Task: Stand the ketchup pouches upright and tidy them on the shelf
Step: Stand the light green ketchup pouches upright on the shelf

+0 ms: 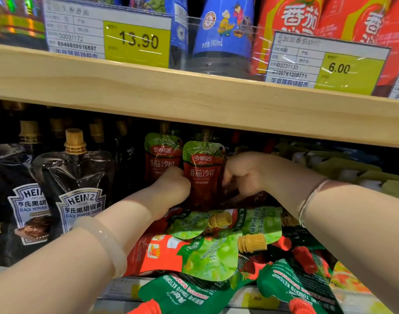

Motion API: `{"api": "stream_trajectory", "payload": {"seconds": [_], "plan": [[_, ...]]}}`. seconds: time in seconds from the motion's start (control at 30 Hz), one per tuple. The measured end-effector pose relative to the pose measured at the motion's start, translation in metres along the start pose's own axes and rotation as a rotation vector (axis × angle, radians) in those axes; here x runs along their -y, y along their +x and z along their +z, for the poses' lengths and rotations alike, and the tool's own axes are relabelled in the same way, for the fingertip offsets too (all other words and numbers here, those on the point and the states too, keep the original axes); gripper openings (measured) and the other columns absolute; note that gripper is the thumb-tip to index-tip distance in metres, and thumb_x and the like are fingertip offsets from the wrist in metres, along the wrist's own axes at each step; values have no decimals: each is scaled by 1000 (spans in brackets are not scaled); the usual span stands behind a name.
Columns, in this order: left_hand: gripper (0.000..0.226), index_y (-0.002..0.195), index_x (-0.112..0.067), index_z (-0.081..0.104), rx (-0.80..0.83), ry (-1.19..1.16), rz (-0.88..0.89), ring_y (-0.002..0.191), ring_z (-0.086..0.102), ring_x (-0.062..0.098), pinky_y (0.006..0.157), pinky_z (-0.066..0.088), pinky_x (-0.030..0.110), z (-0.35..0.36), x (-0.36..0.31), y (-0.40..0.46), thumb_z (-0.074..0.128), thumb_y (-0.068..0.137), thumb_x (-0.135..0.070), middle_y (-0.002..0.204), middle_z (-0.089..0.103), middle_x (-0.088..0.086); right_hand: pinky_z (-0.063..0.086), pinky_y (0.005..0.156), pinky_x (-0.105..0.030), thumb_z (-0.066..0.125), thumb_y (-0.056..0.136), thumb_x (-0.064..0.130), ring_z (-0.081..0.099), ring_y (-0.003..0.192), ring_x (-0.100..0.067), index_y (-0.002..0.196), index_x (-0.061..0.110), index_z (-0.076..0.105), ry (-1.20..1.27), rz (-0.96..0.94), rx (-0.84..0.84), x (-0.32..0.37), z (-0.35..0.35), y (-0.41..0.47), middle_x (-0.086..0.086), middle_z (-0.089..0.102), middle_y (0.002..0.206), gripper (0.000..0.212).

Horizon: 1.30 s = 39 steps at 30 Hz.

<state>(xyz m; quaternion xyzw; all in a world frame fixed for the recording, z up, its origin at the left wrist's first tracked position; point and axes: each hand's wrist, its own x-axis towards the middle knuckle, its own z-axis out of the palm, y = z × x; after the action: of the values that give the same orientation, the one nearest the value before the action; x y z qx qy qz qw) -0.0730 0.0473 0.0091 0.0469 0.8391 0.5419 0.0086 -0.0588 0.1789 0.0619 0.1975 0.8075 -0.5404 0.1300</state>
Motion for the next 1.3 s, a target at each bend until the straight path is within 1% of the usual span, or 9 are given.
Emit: {"api": "stream_trajectory", "payload": {"seconds": [0.1, 0.27, 0.43, 0.6, 0.77, 0.97, 1.07, 1.2, 1.3], "plan": [[36, 122, -2, 54, 14, 31, -20, 103, 59, 35, 83, 48, 35, 1, 3, 1, 39, 89, 3, 115, 61, 21, 29, 112, -52, 32, 83, -19, 36, 134, -32, 128, 2, 49, -8, -27, 17, -3, 4, 6, -18, 44, 141, 53], [40, 123, -2, 54, 59, 107, 52, 74, 52, 20, 58, 41, 26, -5, 10, 7, 38, 88, 6, 105, 61, 19, 31, 110, -48, 35, 85, -17, 37, 134, -29, 133, 6, 46, -105, -81, 42, -9, 10, 14, -14, 43, 144, 55], [38, 102, -10, 61, 82, 116, 145, 70, 52, 16, 58, 38, 20, -10, 16, -1, 35, 85, 11, 107, 61, 18, 31, 107, -46, 47, 85, -10, 26, 140, -29, 138, 13, 41, -371, -169, 3, -7, 2, 4, -8, 32, 152, 57], [47, 128, -9, 52, 18, 114, 240, 123, 50, 24, 92, 39, 23, -16, 20, -20, 38, 87, 11, 133, 55, 11, 38, 106, -38, 47, 87, -10, 42, 130, -27, 132, 9, 47, -530, -331, -75, -12, -12, -23, -10, 48, 142, 49], [42, 120, -10, 58, -3, 87, 325, 119, 55, 19, 98, 39, 21, -37, 30, -52, 46, 86, 10, 125, 60, 10, 39, 103, -25, 49, 90, -4, 52, 123, -18, 126, 11, 56, -711, -615, -112, -21, -29, -58, -8, 58, 133, 40], [20, 86, -30, 72, 138, -70, 377, 91, 65, -10, 76, 48, 1, -58, 46, -126, 72, 72, -15, 95, 74, -21, 40, 70, 8, 55, 88, 2, 59, 89, 15, 90, 39, 63, -799, -729, 1, -47, -38, -94, 25, 61, 91, 37], [50, 98, -55, 59, 114, 75, 447, 100, 53, -25, 84, 39, -4, -61, 60, -137, 63, 50, -42, 107, 58, -44, 32, 67, 14, 59, 86, 8, 50, 75, 33, 110, 31, 66, -925, -815, -4, -52, -32, -101, 25, 60, 97, 34], [56, 85, -57, 63, 61, 224, 497, 101, 42, -35, 77, 30, -13, -64, 65, -136, 74, 66, -5, 109, 38, -56, 38, 82, -2, 59, 88, 15, 58, 110, 1, 122, 28, 60, -1126, -829, -41, -43, -13, -98, 14, 62, 123, 37], [57, 84, -58, 51, 16, 351, 552, 102, 40, -31, 75, 32, -10, -64, 61, -132, 75, 68, -8, 110, 29, -55, 36, 83, -8, 65, 84, 20, 54, 118, -8, 126, 27, 58, -1223, -806, -22, -36, -1, -90, 9, 59, 132, 43]]}}
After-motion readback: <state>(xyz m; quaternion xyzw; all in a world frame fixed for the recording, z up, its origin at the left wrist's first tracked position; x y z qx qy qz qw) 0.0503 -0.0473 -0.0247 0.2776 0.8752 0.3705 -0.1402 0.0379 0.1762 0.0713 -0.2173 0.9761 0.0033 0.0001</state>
